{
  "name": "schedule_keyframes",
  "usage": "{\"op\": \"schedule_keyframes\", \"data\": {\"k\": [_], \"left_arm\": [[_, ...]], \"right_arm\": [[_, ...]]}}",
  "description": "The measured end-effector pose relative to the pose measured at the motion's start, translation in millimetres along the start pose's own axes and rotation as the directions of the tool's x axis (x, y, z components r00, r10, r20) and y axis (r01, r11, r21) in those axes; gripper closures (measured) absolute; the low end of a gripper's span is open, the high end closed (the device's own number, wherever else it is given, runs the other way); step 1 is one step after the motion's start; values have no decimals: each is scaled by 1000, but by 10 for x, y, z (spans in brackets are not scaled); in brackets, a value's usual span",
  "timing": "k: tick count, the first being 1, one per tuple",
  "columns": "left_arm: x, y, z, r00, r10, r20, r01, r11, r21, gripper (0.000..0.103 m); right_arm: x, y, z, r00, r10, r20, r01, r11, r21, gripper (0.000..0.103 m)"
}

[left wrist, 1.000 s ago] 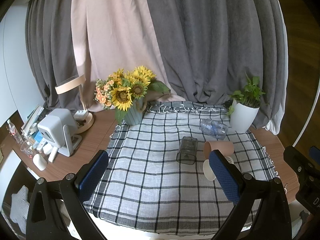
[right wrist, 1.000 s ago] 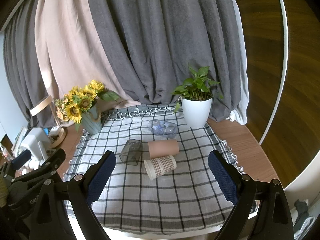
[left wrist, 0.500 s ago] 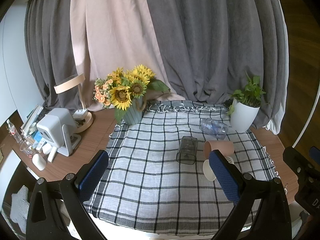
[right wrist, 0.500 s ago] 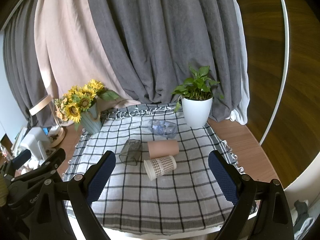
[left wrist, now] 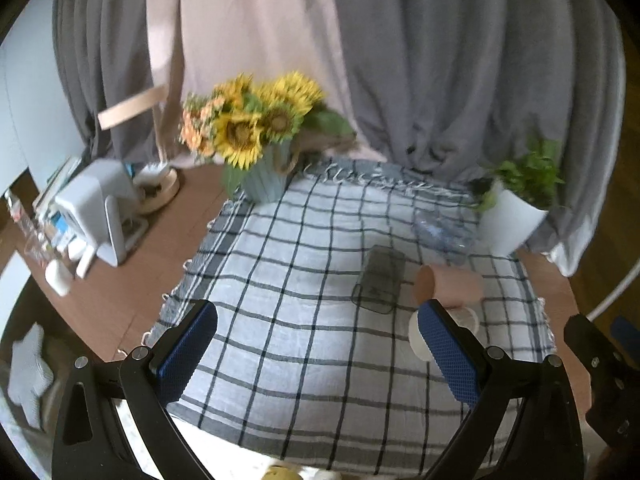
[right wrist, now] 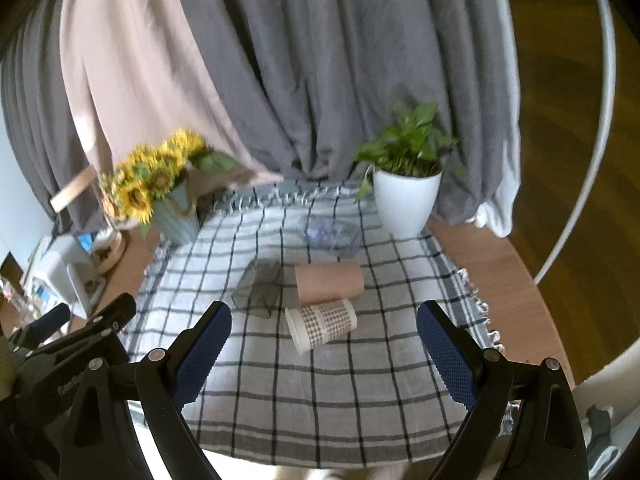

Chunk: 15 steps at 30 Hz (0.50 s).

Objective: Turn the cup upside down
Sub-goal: 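Reach the right tool to the clear jar lying on its side and grasp it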

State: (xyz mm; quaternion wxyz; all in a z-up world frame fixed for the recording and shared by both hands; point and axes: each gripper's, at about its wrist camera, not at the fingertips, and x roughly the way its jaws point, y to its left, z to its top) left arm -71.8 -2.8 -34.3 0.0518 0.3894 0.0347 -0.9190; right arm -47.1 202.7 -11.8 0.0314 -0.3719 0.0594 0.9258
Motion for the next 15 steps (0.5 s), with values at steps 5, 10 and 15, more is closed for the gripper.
{"op": "schedule_keyframes", "data": {"k": [5, 10, 15], "left_arm": [[477, -114, 127, 997, 54, -57, -54, 999, 1, 1], [937, -202, 293, 990, 77, -117, -80, 997, -21, 1], [1458, -285, 488, 976, 91, -197, -102, 994, -44, 1]], "right_arm": [[532, 57, 241, 995, -1, -103, -7, 997, -71, 9], [1061, 133, 522, 982, -14, -190, -17, 987, -158, 9], [1647, 274, 859, 954, -49, -297, -29, 967, -253, 9]]}}
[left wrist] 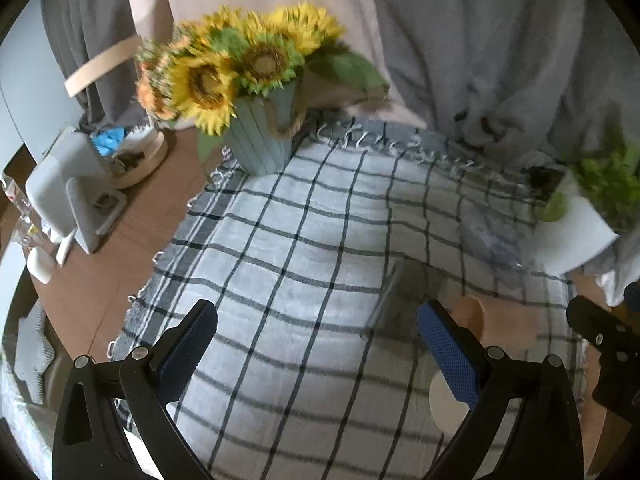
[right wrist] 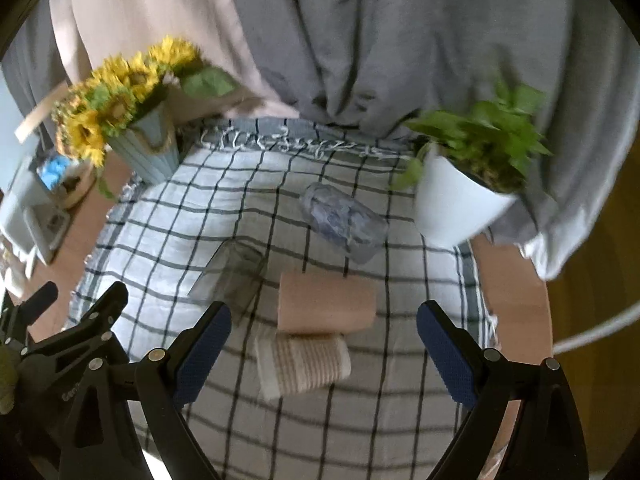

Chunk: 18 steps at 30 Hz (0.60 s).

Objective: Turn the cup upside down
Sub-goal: 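Reach the right tool to the clear jar lying on its side and grasp it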

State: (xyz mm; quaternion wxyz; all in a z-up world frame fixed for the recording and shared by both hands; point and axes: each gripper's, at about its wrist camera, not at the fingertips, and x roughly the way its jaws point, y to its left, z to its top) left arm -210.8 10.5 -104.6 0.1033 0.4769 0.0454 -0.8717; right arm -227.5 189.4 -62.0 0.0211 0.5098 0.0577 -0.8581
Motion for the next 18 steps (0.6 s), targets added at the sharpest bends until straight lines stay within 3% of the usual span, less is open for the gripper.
{"op": "schedule_keyframes", "data": {"k": [9, 15, 18], "left_arm": [[622, -340, 406, 996, 32, -80, -29, 999, 47, 1], [904, -512, 609, 996, 47, -81, -40, 995, 90, 1], [1067, -574, 691, 993, 58, -102, -47, 993, 107, 1]], "right_arm": [[867, 64, 661, 979, -70, -194, 40, 987, -155, 9], [1415, 68, 918, 939, -181, -292, 108, 962, -250, 9], [1650, 69, 971, 912, -174, -373, 61, 953, -297, 9]]}}
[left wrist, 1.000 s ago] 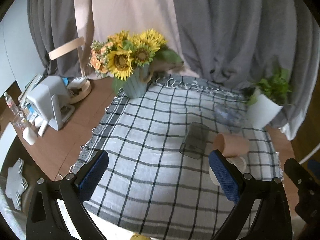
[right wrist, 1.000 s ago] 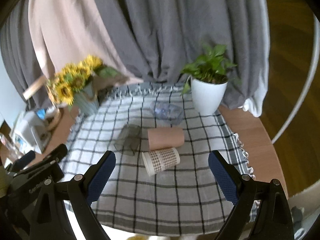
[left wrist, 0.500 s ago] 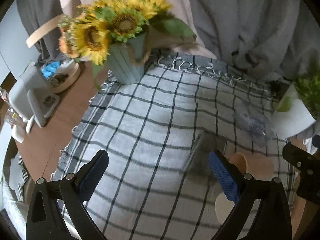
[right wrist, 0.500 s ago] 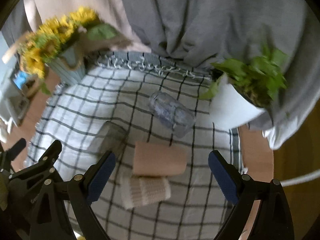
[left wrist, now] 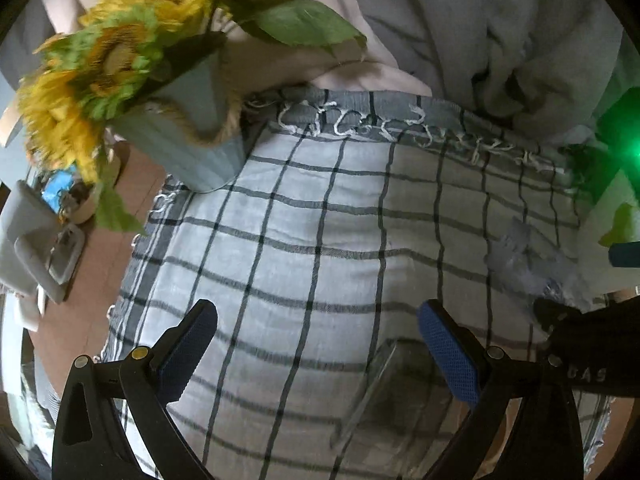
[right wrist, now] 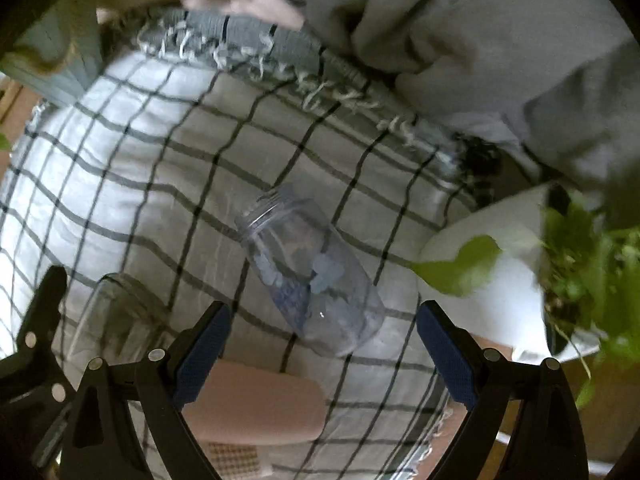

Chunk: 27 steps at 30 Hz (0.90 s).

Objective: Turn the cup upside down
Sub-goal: 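Reach the right tool to the clear jar lying on its side and grasp it, then lift the clear jar with the right tool and turn its mouth downward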

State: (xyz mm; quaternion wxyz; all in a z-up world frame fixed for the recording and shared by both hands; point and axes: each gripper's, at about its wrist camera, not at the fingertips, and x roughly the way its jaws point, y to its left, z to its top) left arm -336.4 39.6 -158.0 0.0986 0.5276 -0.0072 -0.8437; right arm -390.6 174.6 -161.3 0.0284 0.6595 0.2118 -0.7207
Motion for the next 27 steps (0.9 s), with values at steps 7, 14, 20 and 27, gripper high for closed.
{"op": "schedule_keyframes", "data": {"k": [7, 14, 20, 27], "left_arm": [[244, -137, 105, 1000, 12, -20, -11, 999, 46, 1], [478, -236, 152, 998, 1, -64, 4, 997, 75, 1], [633, -251, 185, 995, 3, -101, 7, 996, 94, 1], [605, -222, 216, 995, -6, -97, 15, 995, 98, 1]], "right_arm": [[327, 2, 201, 995, -11, -99, 8, 999, -35, 9], [576, 26, 278, 990, 8, -139, -12, 1000, -27, 9], [716, 31, 303, 984, 37, -172, -38, 999, 0, 10], [650, -29, 333, 985, 44, -170, -35, 998, 53, 17]]}}
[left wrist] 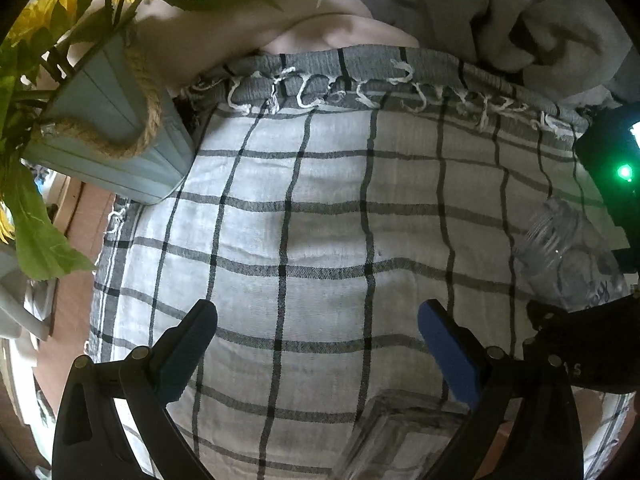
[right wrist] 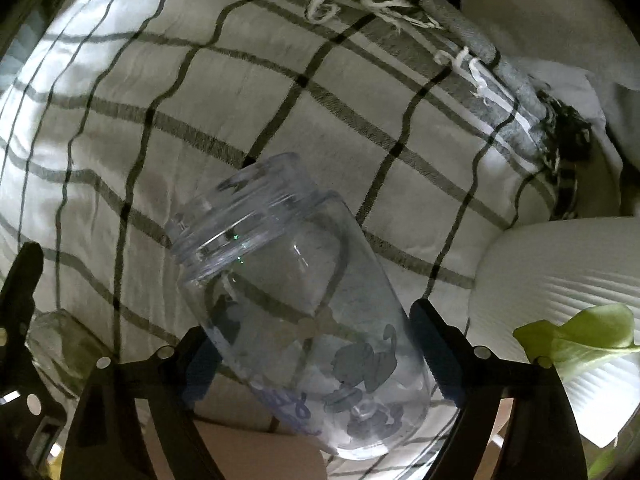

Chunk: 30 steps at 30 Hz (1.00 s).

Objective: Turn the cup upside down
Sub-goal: 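Lift the clear jar with the right tool and turn its mouth downward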

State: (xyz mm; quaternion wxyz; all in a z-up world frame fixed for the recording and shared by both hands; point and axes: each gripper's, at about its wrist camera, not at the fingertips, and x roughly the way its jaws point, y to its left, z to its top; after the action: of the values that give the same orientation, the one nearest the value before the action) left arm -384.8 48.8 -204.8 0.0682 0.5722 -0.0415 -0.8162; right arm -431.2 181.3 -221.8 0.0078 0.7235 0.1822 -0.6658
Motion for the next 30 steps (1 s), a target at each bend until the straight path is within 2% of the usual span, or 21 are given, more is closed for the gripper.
{"op": "schedule_keyframes", "data": {"k": [10, 14, 17, 22, 26, 30], "left_arm": [[-443, 181, -25, 998, -34, 59, 35, 999, -17, 1], [-684, 313, -115, 995, -55, 80, 56, 998, -13, 1], [-878, 412, -229, 993, -57, 107, 57, 998, 5, 1], [-1122, 655, -503, 988, -77, 132, 75, 997, 19, 1], [-1241, 886, -773, 986, -63, 152, 56, 997, 50, 1], [-1337, 1127, -1043, 983, -65, 172, 56, 997, 59, 1]], "right_arm": [[-645, -39, -131, 997, 19, 70, -23, 998, 61, 17], [-1054, 13, -332, 991, 31, 128, -45, 993, 106, 17], [-1268, 124, -619, 983, 53, 176, -76, 989, 127, 17], [-985, 72, -965, 967, 82, 241, -126, 977, 170, 17], [-1044, 319, -1338, 955, 112, 276, -173, 963, 208, 17], [-1082, 610, -1657, 930, 165, 328, -249, 940, 233, 17]]}}
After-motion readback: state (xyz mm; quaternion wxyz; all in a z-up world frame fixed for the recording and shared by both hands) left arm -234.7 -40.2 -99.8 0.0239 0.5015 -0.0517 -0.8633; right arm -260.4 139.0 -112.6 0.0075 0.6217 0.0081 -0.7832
